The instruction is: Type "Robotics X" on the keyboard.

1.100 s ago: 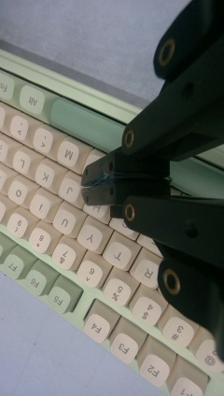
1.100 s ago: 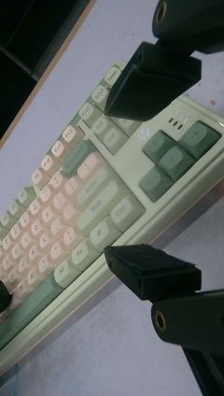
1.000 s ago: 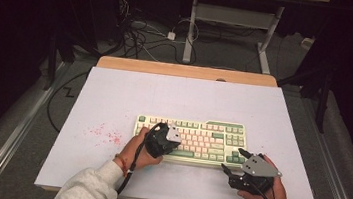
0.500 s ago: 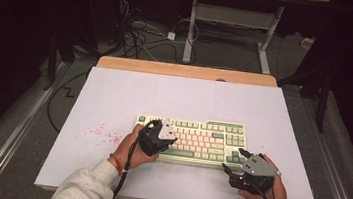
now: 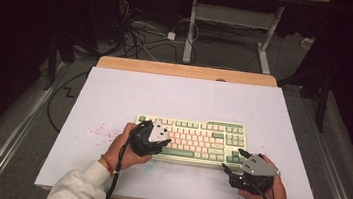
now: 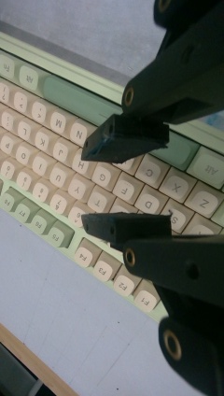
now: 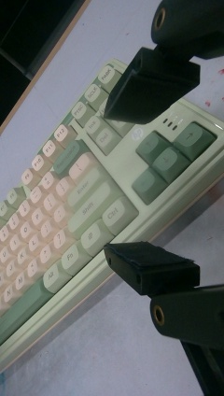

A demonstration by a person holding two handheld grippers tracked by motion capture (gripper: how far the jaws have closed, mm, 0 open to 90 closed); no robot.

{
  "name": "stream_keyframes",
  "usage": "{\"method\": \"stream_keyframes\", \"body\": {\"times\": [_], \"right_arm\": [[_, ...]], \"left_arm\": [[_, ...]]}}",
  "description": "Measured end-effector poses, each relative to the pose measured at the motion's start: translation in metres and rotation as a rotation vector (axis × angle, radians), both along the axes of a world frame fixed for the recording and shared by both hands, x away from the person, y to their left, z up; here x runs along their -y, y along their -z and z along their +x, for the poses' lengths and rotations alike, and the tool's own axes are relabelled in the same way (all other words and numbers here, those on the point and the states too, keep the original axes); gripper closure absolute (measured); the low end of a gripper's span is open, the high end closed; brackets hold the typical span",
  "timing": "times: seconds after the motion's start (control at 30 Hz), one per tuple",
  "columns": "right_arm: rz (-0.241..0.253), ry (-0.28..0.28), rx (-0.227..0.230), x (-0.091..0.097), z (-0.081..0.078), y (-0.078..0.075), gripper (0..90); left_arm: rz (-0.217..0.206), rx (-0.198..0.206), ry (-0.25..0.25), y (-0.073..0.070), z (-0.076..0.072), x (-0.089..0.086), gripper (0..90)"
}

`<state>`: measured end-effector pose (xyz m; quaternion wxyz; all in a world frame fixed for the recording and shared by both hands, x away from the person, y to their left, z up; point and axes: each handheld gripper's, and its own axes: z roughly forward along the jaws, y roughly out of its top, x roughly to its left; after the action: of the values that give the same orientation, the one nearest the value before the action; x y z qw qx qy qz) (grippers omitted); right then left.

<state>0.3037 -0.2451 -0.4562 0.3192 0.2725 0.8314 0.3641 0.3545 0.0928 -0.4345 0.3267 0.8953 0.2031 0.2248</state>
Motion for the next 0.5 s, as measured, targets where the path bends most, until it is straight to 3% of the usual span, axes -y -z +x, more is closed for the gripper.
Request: {"method": "stream_keyframes", "body": {"times": [0.2, 0.4, 0.5], "right_arm": [[0.001, 0.003, -0.002, 0.001, 0.001, 0.0, 29.8], [0.005, 0.004, -0.008, 0.002, 0.001, 0.001, 29.8], [0.01, 0.005, -0.011, 0.002, 0.002, 0.0, 29.8]], "left_arm": [[-0.023, 0.064, -0.024, 0.004, -0.007, -0.008, 44.1], [-0.044, 0.067, -0.067, 0.005, -0.011, -0.015, 25.7], [-0.058, 0.079, -0.069, 0.004, -0.018, -0.018, 21.8]]}}
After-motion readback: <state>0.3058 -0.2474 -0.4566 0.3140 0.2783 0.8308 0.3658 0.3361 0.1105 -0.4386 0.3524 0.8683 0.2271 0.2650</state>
